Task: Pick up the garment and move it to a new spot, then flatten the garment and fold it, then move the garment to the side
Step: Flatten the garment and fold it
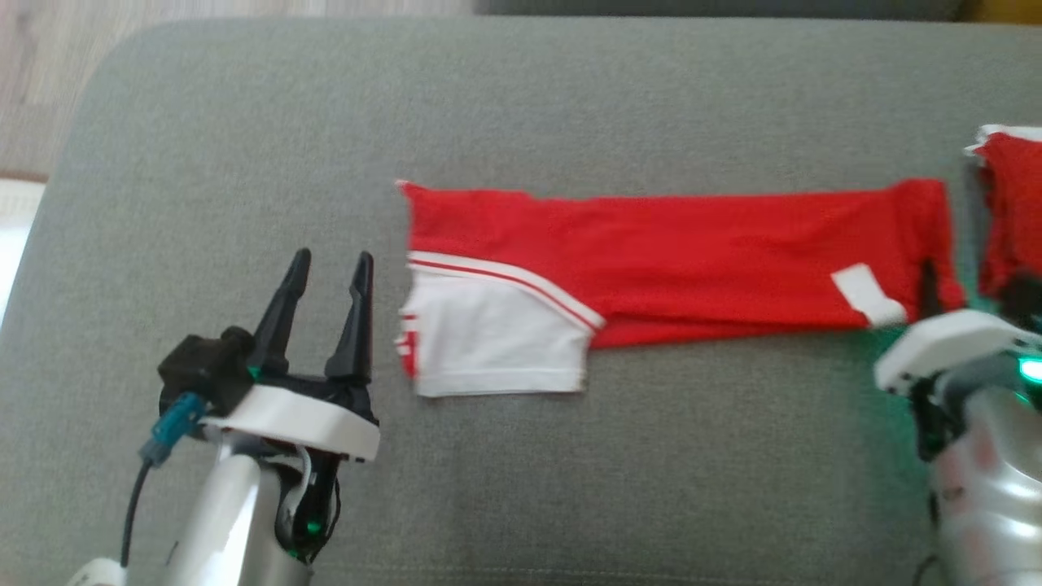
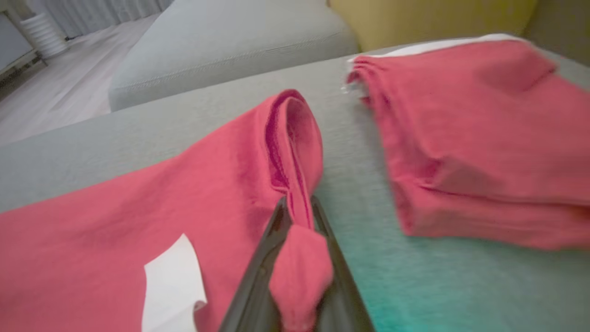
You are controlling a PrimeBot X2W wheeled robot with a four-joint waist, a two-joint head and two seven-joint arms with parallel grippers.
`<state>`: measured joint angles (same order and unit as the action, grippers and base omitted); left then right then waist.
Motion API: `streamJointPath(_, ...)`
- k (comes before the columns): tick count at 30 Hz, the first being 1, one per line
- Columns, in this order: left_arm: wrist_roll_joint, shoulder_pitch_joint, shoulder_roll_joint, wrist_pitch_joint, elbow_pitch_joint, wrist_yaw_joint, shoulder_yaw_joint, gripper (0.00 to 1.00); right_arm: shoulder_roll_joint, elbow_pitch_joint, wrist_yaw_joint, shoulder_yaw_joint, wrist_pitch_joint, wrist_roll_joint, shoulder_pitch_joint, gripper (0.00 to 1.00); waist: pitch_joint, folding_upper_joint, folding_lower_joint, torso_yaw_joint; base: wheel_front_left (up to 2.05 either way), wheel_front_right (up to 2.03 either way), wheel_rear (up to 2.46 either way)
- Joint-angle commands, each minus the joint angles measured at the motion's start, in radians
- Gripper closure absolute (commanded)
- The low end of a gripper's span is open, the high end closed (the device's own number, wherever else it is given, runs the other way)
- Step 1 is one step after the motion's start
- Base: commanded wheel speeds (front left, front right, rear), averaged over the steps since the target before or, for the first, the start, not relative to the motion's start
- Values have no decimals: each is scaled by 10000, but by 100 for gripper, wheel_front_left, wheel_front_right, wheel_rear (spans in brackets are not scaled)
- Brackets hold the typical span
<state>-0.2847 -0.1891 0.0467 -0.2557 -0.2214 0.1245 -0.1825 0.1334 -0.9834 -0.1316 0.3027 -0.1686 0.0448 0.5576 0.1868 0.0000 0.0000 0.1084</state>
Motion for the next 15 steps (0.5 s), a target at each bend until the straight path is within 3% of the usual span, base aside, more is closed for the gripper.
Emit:
streamJointPath(1,-37,-182,64,-61,252,61,230,0,292,341,9,-5,-206,121,-81,100,-197,0,0,-134,0,0,0)
streamJointPath(8,-73,58,105,-61,96,61,-14,0,282,900,9,140,-439,428,-592,100,-616,0,0,-226,0,0,0)
streamJointPath(15,-99,195,183,-61,92,61,-131,0,-379,2143,9,-887,-303,959,-522,100,-854,0,0,35,0,0,0)
